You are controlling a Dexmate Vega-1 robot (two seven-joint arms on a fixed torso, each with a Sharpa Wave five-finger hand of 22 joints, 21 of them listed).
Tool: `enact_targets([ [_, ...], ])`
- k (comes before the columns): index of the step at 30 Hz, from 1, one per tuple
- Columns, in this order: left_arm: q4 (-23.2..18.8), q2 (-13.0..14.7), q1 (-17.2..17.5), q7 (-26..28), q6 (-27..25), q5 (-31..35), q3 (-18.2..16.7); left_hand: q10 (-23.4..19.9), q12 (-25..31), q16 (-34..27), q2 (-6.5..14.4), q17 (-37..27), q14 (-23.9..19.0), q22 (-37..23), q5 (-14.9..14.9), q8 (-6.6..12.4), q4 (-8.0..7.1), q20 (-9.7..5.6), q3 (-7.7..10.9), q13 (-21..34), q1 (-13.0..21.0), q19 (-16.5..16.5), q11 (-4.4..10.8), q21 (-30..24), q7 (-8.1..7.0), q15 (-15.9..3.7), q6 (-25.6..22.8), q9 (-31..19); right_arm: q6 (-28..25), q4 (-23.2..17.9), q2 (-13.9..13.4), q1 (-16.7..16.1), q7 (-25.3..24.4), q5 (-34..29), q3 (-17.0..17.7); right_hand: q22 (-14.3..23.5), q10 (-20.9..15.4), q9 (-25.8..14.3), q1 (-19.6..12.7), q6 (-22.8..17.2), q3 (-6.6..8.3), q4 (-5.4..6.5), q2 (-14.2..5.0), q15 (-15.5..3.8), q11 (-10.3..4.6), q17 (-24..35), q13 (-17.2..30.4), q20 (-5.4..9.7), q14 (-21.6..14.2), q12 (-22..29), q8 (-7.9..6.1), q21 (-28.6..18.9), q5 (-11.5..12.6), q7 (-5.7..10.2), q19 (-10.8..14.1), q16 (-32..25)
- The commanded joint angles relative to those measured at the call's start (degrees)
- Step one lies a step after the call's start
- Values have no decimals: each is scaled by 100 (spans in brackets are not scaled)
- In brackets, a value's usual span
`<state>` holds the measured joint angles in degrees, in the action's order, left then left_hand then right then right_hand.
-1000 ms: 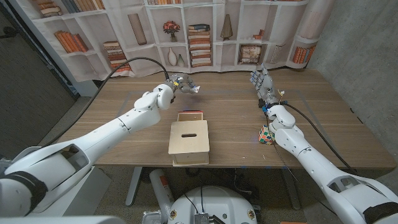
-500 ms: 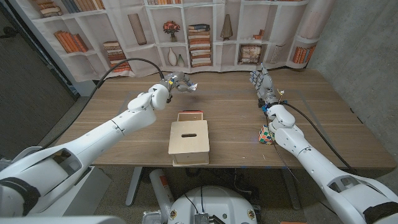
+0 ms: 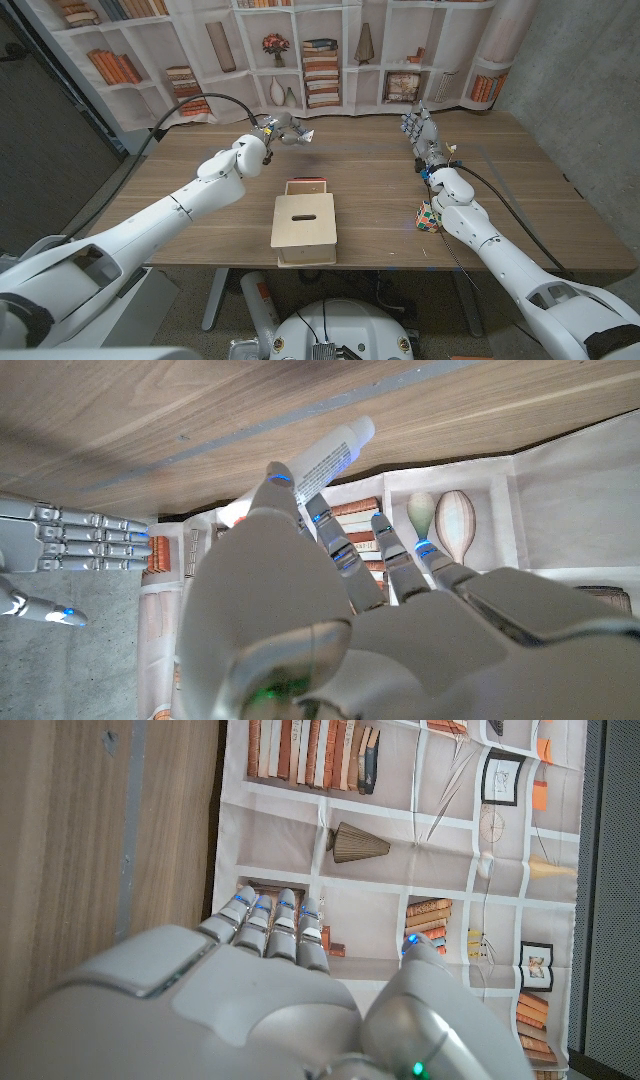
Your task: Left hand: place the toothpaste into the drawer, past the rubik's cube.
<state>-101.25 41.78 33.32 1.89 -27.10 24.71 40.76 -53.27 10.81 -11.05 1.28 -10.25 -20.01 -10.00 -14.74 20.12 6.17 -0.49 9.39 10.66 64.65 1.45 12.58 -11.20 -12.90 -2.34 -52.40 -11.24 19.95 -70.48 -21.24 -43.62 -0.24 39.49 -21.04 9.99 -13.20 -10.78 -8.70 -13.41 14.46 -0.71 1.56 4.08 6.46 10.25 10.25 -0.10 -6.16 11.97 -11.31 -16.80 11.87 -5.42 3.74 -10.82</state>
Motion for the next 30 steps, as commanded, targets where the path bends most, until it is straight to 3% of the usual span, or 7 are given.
enact_targets([
  [1,-87,119,229,229,333,-518,-349,-21,0,4,50,-14,-22,-13,35,-14,-3,1,-20,18,59,12,7,-11,14,-846,-39,-17,-9,-66,-10,-26,-64,-35,-10,28,-66,-13,-28,-51,-4,-20,-55,-12,-15,9,31,-7,-61,20,4,14,-5,-17,69,3],
  [19,-223,332,627,564,903,-1117,-780,-51,6,5,34,-10,-34,-12,44,-15,14,-4,-32,20,98,8,9,-9,16,-847,-87,-20,-91,-249,-36,-66,-228,-133,-52,29,-78,-13,-27,-62,-12,-30,-61,-15,-16,8,31,-7,-68,22,1,47,-6,-24,87,4],
  [22,-253,339,643,569,857,-1119,-775,-53,5,5,33,-10,-36,-12,45,-16,14,-12,-35,20,101,6,9,-10,17,-846,-93,-20,-106,-274,-49,-74,-252,-151,-56,29,-82,-13,-27,-60,-12,-31,-62,-17,-13,8,31,-7,-65,23,2,53,-6,-24,89,6],
  [30,-168,266,779,708,1354,-1543,-990,-62,5,5,35,-11,-41,-13,48,-20,15,-2,-39,20,113,5,8,-9,16,-846,-111,-20,-97,-276,-51,-62,-266,-174,-60,29,-75,-13,-27,-63,-15,-35,-67,-18,-23,8,31,-7,-73,19,1,67,-7,-19,96,4],
])
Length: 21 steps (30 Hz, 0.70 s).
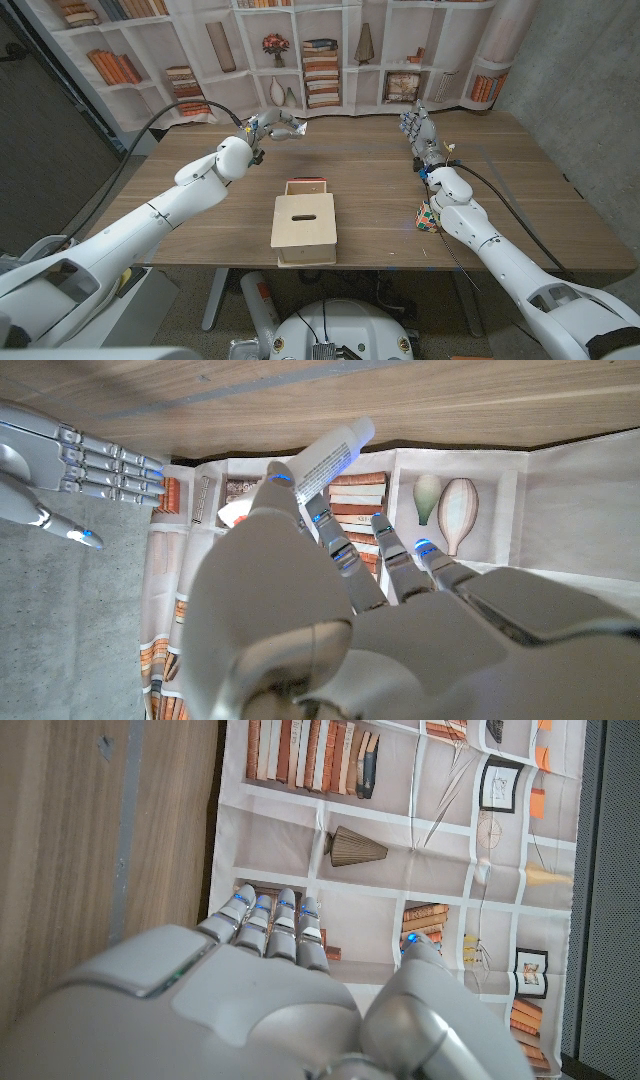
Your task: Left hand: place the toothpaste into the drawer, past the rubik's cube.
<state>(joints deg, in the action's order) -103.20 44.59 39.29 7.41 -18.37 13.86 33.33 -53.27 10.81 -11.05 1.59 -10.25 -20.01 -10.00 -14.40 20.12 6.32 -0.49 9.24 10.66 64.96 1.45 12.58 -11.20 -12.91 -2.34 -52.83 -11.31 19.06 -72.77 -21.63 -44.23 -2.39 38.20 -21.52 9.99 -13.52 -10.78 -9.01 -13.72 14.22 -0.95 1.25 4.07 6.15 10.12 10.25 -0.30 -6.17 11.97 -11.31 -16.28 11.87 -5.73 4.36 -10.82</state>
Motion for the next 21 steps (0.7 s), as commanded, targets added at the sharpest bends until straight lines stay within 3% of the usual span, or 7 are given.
enact_targets([
  [1,17,0,163,108,473,-465,-236,-63,5,5,5,-11,-41,-13,15,-20,0,2,-24,20,84,7,8,-8,16,-846,-69,-13,-8,-45,-12,3,-50,-47,-12,29,-45,-13,3,-33,9,-12,-36,-14,4,21,31,14,-69,20,1,17,-7,14,34,6],
  [3,-29,-23,173,120,351,-476,-240,-64,5,4,6,-11,-44,-13,15,-21,1,0,-24,20,86,5,7,-8,16,-846,-72,-13,-7,-38,-12,14,-41,-46,-13,29,-45,-13,3,-34,8,-13,-37,-19,5,21,31,14,-70,20,1,19,-7,14,35,6],
  [12,41,24,260,29,690,-891,-402,-68,3,-3,56,-13,-69,-15,16,-29,11,22,5,20,136,1,9,-11,14,-856,-83,-13,5,-93,-44,11,-67,-67,8,29,-68,-13,-1,-48,5,-21,-41,-28,5,19,31,28,-82,28,-4,29,-6,20,66,4],
  [21,-105,121,387,108,680,-873,-422,-66,-1,-4,66,-11,-82,-15,27,-41,16,36,10,20,156,4,9,-9,15,-841,-80,-12,-9,-120,-61,8,-65,-63,13,30,-79,-13,-1,-56,1,-26,-41,-31,8,19,32,29,-84,31,-5,41,-7,29,80,5],
])
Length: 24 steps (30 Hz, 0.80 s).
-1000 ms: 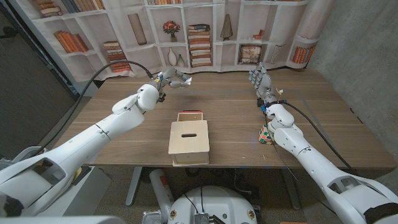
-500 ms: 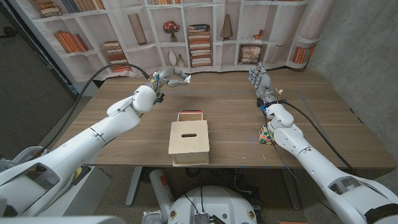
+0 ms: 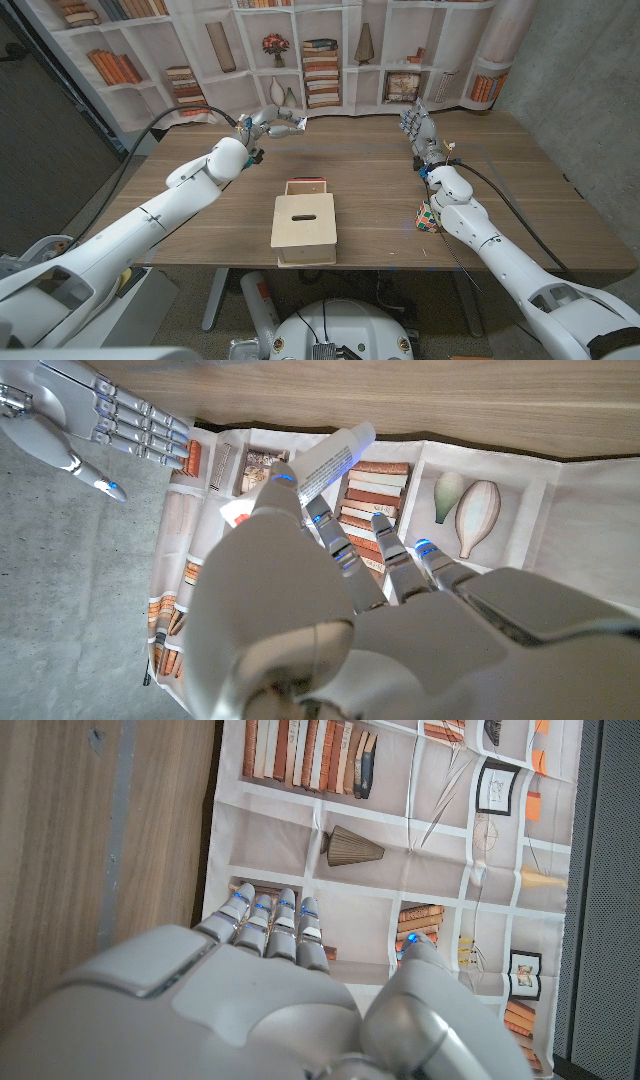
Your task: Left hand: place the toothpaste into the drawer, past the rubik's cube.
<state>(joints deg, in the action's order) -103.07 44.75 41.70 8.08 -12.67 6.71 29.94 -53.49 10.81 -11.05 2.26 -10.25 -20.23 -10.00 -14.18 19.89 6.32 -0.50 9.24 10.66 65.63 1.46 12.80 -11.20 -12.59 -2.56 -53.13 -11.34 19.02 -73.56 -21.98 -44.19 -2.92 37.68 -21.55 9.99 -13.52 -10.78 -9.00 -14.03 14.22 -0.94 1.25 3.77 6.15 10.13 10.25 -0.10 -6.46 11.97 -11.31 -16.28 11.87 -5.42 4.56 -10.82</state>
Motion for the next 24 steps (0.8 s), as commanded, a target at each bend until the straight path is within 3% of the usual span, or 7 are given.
enact_targets([
  [1,-136,119,169,60,114,-160,-99,-43,-1,-4,-1,-11,-61,-16,6,-19,16,43,10,20,89,3,-13,-10,-17,-817,-50,-9,-12,-46,-28,4,-23,-15,15,30,-80,-13,-1,-21,0,-27,-42,-5,7,18,32,8,-56,31,-4,43,-6,2,62,5],
  [24,58,207,482,-88,965,-903,-452,-48,-2,-2,9,-9,-78,-17,34,-36,16,47,6,21,109,-4,-14,-12,-14,-799,-66,-9,-32,-54,-9,-3,-106,-62,-6,31,-97,-12,2,-35,-11,-37,-47,1,-5,18,33,23,-69,34,-5,79,-8,-11,88,5],
])
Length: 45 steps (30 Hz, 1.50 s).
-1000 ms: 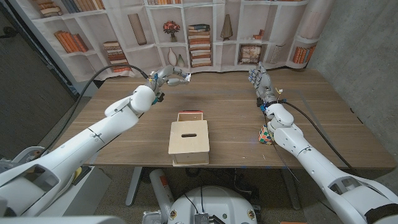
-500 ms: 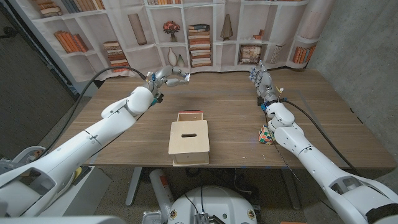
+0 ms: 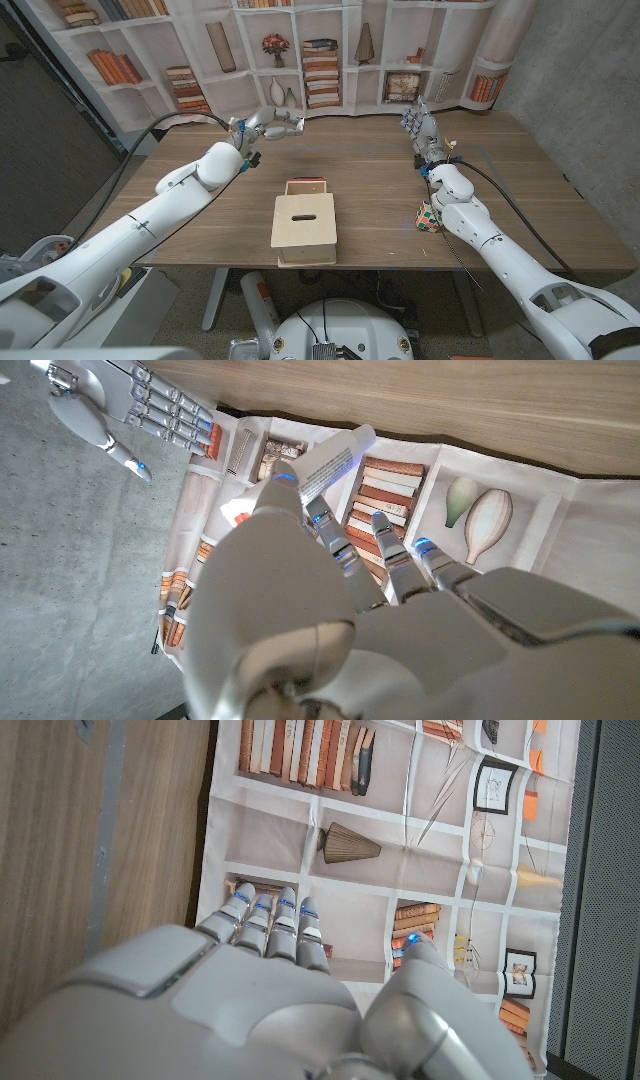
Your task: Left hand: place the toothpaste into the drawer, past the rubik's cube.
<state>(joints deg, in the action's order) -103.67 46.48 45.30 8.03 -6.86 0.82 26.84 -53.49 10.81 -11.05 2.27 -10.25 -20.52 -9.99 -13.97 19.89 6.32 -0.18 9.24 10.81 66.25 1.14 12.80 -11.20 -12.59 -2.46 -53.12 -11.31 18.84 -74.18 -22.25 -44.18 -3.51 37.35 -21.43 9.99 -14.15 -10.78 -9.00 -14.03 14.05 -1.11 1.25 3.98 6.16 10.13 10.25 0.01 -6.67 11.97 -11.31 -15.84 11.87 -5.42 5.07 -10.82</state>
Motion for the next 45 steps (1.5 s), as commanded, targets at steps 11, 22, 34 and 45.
enact_targets([
  [11,212,66,188,-235,640,-614,-247,-57,1,0,22,-9,-52,-17,28,-36,14,35,8,7,56,27,-13,-12,-11,-807,-89,-13,-14,-41,24,-15,-159,-97,-26,31,-34,-12,3,-39,1,-25,-51,-18,-2,18,34,10,-43,32,-4,53,-8,-9,42,10],
  [22,-47,224,389,-267,662,-711,-354,-70,4,-1,33,-9,-63,-18,43,-34,11,53,9,9,62,30,-13,-11,-11,-802,-114,-14,9,51,76,40,-167,-116,-44,32,-29,-12,5,-40,-3,-29,-56,-19,-3,18,34,3,-44,29,-3,73,-9,-9,48,11],
  [34,110,142,512,-503,1057,-1142,-416,-83,6,-1,33,-8,-69,-18,59,-39,9,50,4,10,63,28,-13,-12,-9,-795,-125,-14,77,314,164,173,22,-29,-50,33,-30,-13,5,-42,-6,-34,-63,-23,-3,18,34,3,-52,28,-2,93,-10,-8,54,10],
  [45,331,119,617,-946,1637,-1767,-554,-97,9,-1,32,-7,-77,-19,71,-41,9,72,0,11,66,28,-13,-12,-7,-792,-139,-14,67,387,176,234,34,-70,-81,33,-32,-13,6,-45,-10,-37,-67,-22,3,18,34,-2,-48,27,-2,112,-10,-13,50,12],
])
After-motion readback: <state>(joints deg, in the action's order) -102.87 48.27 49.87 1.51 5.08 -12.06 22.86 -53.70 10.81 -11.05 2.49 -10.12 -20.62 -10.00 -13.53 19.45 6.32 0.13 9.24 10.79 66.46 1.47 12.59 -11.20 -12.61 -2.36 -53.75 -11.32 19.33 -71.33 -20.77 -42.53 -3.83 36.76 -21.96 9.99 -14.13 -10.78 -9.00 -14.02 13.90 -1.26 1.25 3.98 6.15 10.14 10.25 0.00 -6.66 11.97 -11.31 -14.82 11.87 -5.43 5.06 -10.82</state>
